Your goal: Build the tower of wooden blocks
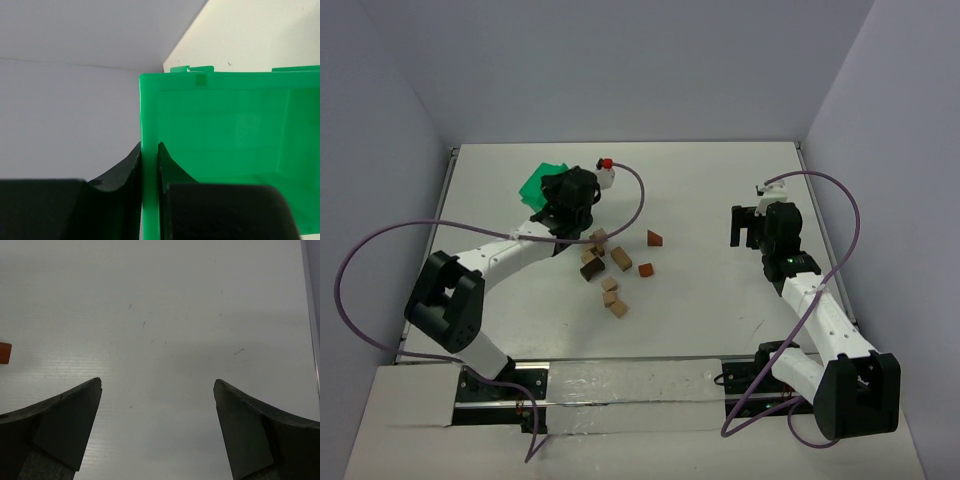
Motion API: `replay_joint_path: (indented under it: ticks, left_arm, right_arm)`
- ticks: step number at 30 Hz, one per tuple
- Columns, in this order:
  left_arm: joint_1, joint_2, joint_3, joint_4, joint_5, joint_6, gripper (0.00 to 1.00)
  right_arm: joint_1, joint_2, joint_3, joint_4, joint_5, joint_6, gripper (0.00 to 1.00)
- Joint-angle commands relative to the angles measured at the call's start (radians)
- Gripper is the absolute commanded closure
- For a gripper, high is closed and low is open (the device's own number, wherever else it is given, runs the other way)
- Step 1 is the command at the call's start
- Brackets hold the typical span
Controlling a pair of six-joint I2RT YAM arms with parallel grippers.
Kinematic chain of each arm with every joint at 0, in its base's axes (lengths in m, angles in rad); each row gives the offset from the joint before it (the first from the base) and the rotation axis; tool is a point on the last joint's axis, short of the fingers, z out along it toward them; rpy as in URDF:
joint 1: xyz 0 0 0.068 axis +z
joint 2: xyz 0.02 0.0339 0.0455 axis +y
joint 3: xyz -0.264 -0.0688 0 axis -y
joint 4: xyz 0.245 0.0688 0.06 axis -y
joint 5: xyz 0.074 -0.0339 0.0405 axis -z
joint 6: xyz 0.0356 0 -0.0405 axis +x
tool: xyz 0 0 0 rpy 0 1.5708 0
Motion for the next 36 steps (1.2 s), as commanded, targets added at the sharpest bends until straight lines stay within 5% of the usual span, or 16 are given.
replay_joint_path:
  ticks: [1, 5, 19, 36]
  left_arm:
    - [0.113, -0.039, 0.108, -0.293, 0.181, -0.151, 1.00]
    - [0.270, -0.016, 0.310, -0.631, 0.406, -0.267, 1.00]
    - [0.890, 0.190, 0.520, -0.889, 1.010, -0.541, 1.00]
    - [1.077, 0.238, 0.281, -0.695, 1.117, -0.578, 0.99]
  right_arm:
    - [0.005, 0.006, 0.038, 0.036, 0.007, -0.003, 0.00]
    - [0.005, 0.016, 0.040, 0.033, 0.000, -0.002, 0.00]
    - [0.006, 0.031, 0.043, 0.024, -0.016, 0.003, 0.00]
    - [0.005, 0.046, 0.042, 0.022, -0.016, 0.003, 0.00]
